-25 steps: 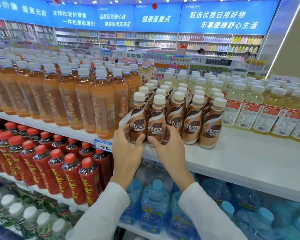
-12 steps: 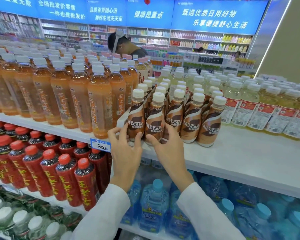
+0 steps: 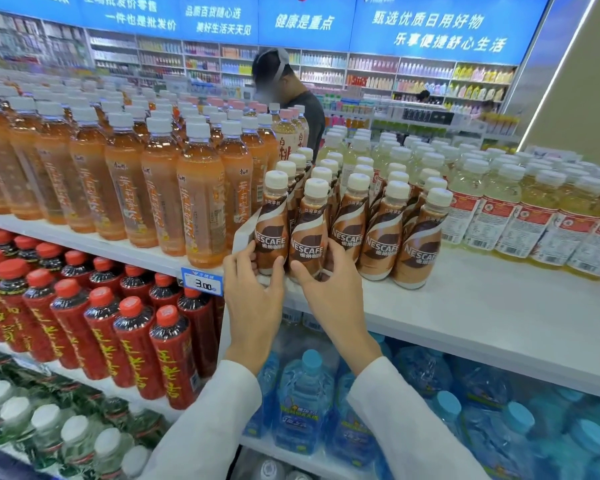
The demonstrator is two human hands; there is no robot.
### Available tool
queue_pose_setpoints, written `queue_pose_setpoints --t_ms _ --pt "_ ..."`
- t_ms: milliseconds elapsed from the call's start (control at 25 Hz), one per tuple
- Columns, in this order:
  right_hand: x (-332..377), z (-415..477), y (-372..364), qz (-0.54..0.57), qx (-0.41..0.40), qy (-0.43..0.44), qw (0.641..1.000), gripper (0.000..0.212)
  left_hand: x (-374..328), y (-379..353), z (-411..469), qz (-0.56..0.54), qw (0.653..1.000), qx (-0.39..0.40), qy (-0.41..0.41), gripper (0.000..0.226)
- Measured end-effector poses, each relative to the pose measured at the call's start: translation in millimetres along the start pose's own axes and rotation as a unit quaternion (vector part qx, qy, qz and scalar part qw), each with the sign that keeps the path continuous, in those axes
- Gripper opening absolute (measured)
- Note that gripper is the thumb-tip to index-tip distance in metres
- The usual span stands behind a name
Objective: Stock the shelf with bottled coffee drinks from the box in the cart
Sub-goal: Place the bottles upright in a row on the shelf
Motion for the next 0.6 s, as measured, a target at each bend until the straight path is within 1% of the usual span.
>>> queue_pose_setpoints --t_ms 160,240,320,440,520,600 --pt "-2 -2 4 0.005 0.049 -0.016 0.999 0.076 -1 2 -8 0.018 1.0 0.004 0.014 0.049" --pt "-3 -10 13 0.009 0.064 -0.02 0.998 0.076 -1 9 -17 0.025 1.0 0.013 0.014 0.049" --pt "-4 -28 24 0.017 0.07 -0.009 0.997 0.07 2 23 -31 0.033 0.999 0.016 0.026 0.048" --pt "-11 -69 35 0.077 0.098 0.003 0.992 0.056 17 58 -65 0.067 0.995 0.003 0.068 0.05" --pt "-20 -101 33 0.096 0.139 0.005 0.986 0.044 33 93 -98 0.111 0.989 -0.026 0.098 0.055" --pt "-29 -135 28 0.094 0.19 0.029 0.977 0.029 48 133 -134 0.143 0.98 -0.038 0.135 0.046"
Point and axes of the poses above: each hand's wrist, its own z-axis towards the middle knuckle, its own y-axis out of the back of the hand, x = y × z, the point moved 4 cm from there along z, towards the middle knuckle, and after that the axes turned 8 degrees about -x, right-handed, at the moved point
